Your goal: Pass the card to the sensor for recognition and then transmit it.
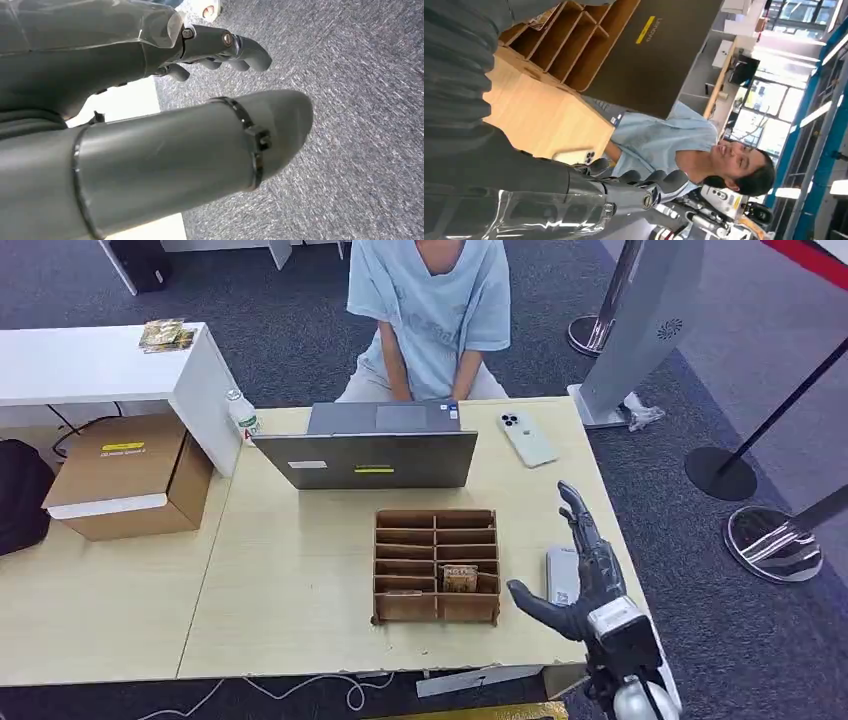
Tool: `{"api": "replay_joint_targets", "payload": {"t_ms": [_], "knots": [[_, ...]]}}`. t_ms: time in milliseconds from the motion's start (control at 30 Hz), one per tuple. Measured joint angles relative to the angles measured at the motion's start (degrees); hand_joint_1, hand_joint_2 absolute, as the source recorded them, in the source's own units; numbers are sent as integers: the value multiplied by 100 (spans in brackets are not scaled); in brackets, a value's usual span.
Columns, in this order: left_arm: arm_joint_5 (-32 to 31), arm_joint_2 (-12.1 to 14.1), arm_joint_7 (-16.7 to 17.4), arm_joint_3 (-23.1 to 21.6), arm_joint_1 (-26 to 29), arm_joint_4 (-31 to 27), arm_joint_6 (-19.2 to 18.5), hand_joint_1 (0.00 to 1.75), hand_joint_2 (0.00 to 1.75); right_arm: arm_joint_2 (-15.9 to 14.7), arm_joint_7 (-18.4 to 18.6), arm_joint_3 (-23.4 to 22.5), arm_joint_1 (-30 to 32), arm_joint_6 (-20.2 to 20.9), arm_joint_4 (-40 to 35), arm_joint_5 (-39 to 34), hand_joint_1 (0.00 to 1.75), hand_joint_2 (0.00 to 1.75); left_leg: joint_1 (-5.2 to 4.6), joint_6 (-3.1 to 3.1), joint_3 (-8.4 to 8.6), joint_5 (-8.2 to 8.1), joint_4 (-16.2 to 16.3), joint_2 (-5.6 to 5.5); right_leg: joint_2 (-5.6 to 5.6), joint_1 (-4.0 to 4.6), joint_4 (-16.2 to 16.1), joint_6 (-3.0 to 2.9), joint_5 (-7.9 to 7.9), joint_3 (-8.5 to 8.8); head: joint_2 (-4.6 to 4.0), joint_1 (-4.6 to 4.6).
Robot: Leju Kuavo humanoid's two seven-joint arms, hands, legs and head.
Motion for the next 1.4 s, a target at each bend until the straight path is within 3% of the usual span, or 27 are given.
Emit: {"api": "replay_joint_targets", "payload": {"t_ms": [100, 167, 200, 300, 400, 533, 800, 1100, 1133, 1233, 1400], "knots": [[-2, -9, 0, 2, 1, 0, 13, 0, 0, 13, 74, 2, 4, -70, 4, -4, 0, 175, 0, 0, 0, 0, 0, 0, 0, 0, 0, 0, 0, 0, 0, 0], [-2, -13, 0, 2, 1, 0, 26, 0, 0, 57, 144, 2, 38, -458, 4, 102, 0, 175, 0, 0, 0, 0, 0, 0, 0, 0, 0, 0, 0, 0, 0, 0], [-7, -13, -9, 2, 1, 0, 28, 0, 0, 72, 44, 2, 67, -796, -7, 433, 0, 175, 0, 0, 1, 0, 0, 0, 0, 0, 0, 0, 0, 0, 0, 0], [-11, -11, -61, 2, 1, 0, 28, 0, 0, 81, -287, 2, 123, -1125, -63, 619, 0, 175, 0, 0, 0, 0, 0, 0, 0, 0, 0, 0, 0, -1, 0, 0], [-13, -11, -90, 2, -4, 0, 28, 0, 0, 81, -418, -22, 171, -1108, -114, 433, 0, 175, 0, 0, 1, 0, 0, 1, 0, 0, 0, 0, 0, -1, 0, 0], [-13, -11, -105, 2, -4, 2, 28, 0, 0, 87, -212, -83, 315, -988, -212, 262, 0, 175, 0, 0, 1, 0, 0, 0, 0, 0, 0, 0, 0, -1, 0, 0], [-13, -9, -105, -7, -6, 0, 22, 0, 0, 92, -44, -120, 581, -1128, -437, 733, 0, 175, 0, 0, 1, -1, 0, 1, 0, 0, 0, 0, -1, -1, 0, 0], [-13, -9, -103, -13, -7, 0, 26, 0, 0, 92, 299, -136, 592, -1600, -435, 2024, 5, 175, 0, 0, 1, -1, 0, 2, 1, 0, 0, 0, -1, -1, 0, 0], [-13, -9, -103, -13, -7, 0, 22, 0, 0, 92, 319, -136, 580, -1613, -429, 2085, 10, 175, 0, 0, 1, -1, 0, 2, 1, 0, 0, 0, -1, -1, 0, 0], [-13, -9, -103, -43, -9, 0, 11, 0, 0, 96, 365, -136, 548, -1622, -415, 2164, 0, 175, 0, 0, 1, -1, 0, 2, 1, 0, 0, 0, -1, -1, 0, 0], [-13, -9, -83, -92, -10, 0, 11, 0, 0, 98, 365, -136, 528, -1619, -380, 2098, 3, 175, 0, 0, 0, -1, 0, 1, 0, 0, 0, 0, -1, -1, 0, 0]]}}
